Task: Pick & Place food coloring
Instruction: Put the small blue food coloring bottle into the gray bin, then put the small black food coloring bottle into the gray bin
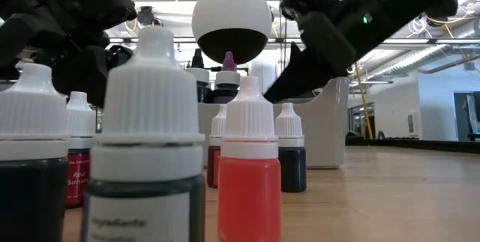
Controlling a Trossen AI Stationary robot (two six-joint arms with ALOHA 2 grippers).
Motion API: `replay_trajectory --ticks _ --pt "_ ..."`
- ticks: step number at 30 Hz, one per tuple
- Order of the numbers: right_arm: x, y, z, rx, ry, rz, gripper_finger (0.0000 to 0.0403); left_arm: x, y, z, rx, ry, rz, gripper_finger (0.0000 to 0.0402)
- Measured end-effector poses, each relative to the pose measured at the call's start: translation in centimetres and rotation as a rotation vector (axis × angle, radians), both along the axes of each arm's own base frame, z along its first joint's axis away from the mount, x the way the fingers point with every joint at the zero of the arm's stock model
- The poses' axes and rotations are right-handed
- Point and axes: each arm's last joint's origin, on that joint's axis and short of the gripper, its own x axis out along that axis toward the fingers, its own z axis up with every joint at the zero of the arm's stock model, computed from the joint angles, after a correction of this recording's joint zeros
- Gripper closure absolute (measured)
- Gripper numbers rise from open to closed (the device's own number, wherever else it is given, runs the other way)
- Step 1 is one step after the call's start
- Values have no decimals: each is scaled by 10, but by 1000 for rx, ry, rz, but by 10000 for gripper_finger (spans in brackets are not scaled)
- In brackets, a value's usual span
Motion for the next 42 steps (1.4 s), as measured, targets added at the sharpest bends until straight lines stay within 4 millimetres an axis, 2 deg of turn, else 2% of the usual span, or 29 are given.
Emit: replay_trajectory --ticks 12,24,34,37,42 --pt "2 -5 -1 31 14 18 347 1 0 1 12 -8 -16 314" --pt "3 -8 -1 49 7 -2 310 1 0 1 10 -8 -15 314" --pt "3 -8 -1 27 19 12 308 1 0 1 5 -9 -10 314" --pt "1 -8 9 12 -3 30 311 1 -1 1 3 -13 -10 314" --pt "-11 -2 49 28 -117 71 319 2 -1 2 -1 -26 -14 314"
